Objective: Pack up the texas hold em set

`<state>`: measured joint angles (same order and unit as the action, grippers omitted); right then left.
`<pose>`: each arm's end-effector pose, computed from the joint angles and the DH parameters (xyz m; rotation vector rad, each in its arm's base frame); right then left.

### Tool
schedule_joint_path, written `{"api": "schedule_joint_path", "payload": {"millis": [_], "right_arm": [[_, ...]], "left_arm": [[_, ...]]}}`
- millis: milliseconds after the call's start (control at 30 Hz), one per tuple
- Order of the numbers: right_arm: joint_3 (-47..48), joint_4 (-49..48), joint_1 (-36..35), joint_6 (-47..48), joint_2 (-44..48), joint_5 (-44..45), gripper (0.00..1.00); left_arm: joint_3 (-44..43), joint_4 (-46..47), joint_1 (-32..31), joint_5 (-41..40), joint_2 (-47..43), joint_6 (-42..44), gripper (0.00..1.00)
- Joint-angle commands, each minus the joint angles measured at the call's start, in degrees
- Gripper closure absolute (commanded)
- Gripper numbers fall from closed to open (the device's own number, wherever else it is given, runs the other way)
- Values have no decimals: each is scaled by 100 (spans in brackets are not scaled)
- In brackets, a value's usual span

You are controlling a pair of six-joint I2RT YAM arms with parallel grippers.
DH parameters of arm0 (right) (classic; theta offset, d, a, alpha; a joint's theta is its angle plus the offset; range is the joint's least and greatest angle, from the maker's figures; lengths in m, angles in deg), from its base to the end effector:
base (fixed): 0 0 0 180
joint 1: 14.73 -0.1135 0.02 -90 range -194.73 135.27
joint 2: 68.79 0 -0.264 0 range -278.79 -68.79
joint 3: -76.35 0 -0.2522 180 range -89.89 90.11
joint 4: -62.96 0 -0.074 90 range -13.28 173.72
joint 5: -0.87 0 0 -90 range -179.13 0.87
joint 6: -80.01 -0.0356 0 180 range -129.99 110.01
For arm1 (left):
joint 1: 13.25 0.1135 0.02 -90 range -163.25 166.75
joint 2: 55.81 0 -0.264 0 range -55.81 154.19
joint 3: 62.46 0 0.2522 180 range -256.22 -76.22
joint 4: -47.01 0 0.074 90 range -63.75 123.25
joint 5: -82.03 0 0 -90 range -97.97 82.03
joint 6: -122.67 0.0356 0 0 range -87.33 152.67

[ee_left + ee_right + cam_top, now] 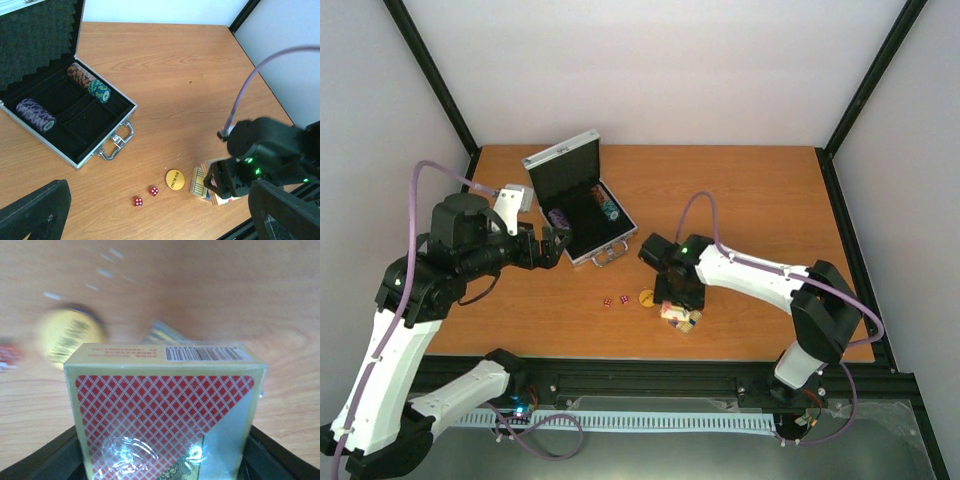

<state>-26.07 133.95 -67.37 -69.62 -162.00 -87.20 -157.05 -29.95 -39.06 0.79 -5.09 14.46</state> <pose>0.1734 0.2251 0.1997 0.1893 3.0746 0.0466 0.1112 -0.0598 0.4330 0.2371 2.1911 -0.6036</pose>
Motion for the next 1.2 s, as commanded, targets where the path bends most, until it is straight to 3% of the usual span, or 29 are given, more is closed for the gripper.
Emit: {"api": "schedule_joint_path", "payload": {"millis": [0,400,567,667,933,1167], "right_arm": [[1349,170,-31,-64,-20,246,88],[4547,-1356,427,-38,-2099,-390,92],[6864,-1430,613,146,-3669,-702,92],[7776,-1606,694,-25,-4420,-955,92],[8006,-3199,816,-452,-5322,-913,96],[8567,-3821,815,-525,-5916,-744,96]], "left_arm": [[-245,-149,-39,-70,-63,78,0],[-656,-103,-39,-363,-309,-79,0],[-640,-107,-39,-608,-575,-63,0],[-590,-60,-34,-736,-772,-62,0],[-479,20,-35,-786,-1108,-138,0],[-574,-114,-37,-974,-1163,-55,0]]}}
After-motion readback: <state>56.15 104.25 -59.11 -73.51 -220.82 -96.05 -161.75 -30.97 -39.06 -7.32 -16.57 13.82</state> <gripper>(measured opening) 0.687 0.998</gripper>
